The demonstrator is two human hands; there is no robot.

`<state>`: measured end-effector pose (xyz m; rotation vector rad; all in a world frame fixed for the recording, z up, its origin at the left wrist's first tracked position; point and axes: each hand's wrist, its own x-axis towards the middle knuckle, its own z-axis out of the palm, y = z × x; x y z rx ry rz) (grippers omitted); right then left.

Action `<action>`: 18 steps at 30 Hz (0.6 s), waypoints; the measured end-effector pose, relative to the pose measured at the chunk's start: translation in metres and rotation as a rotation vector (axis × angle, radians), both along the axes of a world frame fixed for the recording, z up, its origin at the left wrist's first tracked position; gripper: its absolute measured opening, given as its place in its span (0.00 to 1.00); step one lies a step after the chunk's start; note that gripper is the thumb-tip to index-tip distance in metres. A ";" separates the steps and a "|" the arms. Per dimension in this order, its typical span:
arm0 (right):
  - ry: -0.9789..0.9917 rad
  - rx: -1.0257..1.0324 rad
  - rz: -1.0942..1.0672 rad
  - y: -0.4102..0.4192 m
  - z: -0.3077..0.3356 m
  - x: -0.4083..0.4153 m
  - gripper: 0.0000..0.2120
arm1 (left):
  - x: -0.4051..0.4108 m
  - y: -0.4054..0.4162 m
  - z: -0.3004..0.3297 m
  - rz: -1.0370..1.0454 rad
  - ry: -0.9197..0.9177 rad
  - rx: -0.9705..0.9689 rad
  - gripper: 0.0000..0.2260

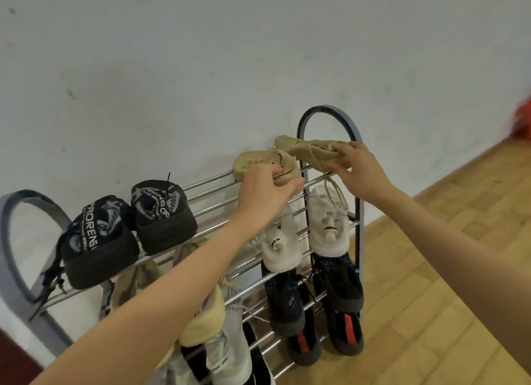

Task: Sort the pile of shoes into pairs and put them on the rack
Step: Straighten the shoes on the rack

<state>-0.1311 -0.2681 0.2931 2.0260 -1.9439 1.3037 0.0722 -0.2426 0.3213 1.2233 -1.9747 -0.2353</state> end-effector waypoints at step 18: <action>-0.019 0.037 0.085 -0.009 -0.016 -0.014 0.22 | -0.037 -0.014 0.003 -0.095 -0.003 0.084 0.20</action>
